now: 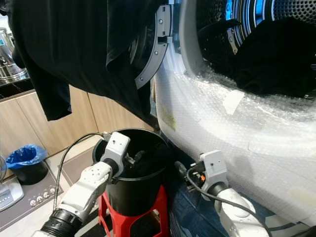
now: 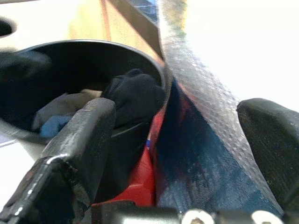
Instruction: Clothes washing
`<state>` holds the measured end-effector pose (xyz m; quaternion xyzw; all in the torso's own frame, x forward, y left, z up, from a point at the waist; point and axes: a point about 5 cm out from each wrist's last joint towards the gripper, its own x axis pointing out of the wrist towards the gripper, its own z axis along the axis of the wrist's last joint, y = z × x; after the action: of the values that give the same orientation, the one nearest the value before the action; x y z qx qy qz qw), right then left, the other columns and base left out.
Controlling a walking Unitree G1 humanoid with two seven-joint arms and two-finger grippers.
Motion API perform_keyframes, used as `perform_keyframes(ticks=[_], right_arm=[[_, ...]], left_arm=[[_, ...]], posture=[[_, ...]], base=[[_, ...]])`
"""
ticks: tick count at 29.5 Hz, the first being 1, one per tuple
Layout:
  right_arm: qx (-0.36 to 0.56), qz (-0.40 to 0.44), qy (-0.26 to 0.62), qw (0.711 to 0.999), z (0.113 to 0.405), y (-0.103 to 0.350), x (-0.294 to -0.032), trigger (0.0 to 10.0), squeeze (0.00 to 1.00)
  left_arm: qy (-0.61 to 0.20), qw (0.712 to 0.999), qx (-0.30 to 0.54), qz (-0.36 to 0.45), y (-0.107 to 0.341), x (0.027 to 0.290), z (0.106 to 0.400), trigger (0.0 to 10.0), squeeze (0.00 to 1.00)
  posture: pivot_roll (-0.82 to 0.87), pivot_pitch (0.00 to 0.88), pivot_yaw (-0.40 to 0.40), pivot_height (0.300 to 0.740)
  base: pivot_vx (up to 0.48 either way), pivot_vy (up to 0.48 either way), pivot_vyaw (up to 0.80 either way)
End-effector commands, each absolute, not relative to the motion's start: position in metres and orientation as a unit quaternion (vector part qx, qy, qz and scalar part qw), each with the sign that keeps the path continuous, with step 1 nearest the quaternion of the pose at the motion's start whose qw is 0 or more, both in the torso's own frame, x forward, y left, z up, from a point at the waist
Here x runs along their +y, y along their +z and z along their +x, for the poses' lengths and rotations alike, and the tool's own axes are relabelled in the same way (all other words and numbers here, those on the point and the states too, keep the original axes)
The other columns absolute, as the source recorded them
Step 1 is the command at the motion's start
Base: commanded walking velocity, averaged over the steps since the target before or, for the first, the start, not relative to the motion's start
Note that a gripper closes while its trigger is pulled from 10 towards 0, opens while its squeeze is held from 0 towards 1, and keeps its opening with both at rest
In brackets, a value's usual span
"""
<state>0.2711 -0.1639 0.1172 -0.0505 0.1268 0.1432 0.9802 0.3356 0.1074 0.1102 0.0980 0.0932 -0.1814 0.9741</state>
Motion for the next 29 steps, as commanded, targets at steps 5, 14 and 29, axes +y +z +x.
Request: perform_keyframes(ticks=[5, 14, 29], right_arm=[[0.120, -0.074, 0.134, 0.981, 0.275, 0.126, -0.146, 10.0, 0.00], [0.134, -0.081, 0.138, 0.978, 0.284, 0.129, -0.118, 10.0, 0.00], [0.032, 0.030, 0.242, 0.969, 0.259, 0.156, -0.137, 10.0, 0.00]], left_arm=[[-0.211, 0.969, 0.081, 0.096, 0.115, 0.105, 0.325, 10.0, 0.00], [-0.199, 0.971, 0.096, 0.094, 0.106, 0.112, 0.321, 10.0, 0.00], [-0.163, 0.976, 0.075, 0.127, 0.126, 0.101, 0.363, 10.0, 0.00]], posture=[[-0.08, 0.000, -0.003, 0.740], [-0.04, 0.000, -0.044, 0.740], [-0.09, 0.010, -0.041, 0.740]], base=[[0.000, 0.000, 0.00], [0.000, 0.000, 0.00], [0.000, 0.000, 0.00]])
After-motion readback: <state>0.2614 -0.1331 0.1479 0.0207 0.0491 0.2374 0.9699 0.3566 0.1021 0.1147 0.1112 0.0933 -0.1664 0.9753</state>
